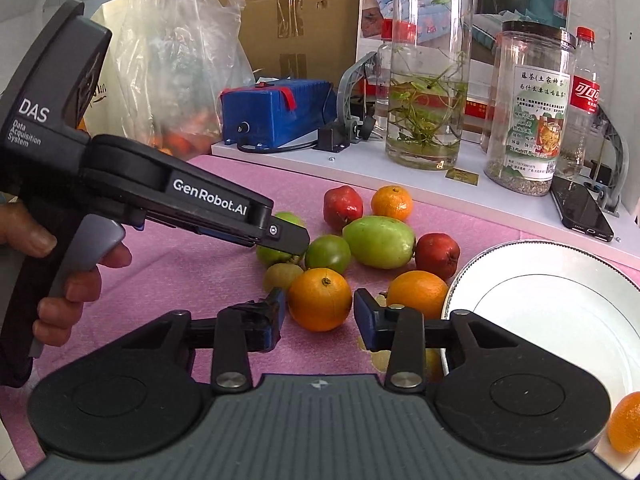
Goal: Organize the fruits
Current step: 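Close the left gripper on an oblong green fruit while the right gripper grasps a mandarin, then carry both fruits over the white plate and open both grippers to drop them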
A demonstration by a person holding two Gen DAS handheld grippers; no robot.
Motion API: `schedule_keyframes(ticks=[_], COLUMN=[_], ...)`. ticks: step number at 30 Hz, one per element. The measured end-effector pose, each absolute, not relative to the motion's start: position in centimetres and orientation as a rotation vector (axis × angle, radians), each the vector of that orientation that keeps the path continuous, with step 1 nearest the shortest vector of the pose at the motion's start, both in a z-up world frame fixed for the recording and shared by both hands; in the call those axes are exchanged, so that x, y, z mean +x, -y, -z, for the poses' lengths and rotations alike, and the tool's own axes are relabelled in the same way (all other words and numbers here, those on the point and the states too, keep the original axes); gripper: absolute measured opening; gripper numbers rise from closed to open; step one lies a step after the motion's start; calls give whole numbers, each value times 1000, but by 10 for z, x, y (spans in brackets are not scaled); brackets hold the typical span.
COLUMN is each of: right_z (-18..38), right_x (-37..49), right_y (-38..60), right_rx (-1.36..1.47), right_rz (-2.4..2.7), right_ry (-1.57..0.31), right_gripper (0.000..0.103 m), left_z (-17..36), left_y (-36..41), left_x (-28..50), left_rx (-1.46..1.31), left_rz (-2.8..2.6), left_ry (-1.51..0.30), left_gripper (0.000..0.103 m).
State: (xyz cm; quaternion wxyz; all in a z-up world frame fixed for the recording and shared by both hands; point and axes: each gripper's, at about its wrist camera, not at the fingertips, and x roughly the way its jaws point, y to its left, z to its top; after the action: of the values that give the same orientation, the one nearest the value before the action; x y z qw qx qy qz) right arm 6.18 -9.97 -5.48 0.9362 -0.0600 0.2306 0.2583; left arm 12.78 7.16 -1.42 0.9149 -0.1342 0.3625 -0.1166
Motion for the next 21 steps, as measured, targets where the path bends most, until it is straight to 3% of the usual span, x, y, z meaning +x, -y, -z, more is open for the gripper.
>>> schedule_keyframes(ticks=[21], right_z=[54], right_x=[56], right_y=[102], right_rx=[-111], right_rz=[-517], right_ry=[-456], right_gripper=[64], left_z=[12], left_y=[-83], left_x=[117], left_rx=[-354], left_rz=[259], left_ry=[-729], left_gripper=[103])
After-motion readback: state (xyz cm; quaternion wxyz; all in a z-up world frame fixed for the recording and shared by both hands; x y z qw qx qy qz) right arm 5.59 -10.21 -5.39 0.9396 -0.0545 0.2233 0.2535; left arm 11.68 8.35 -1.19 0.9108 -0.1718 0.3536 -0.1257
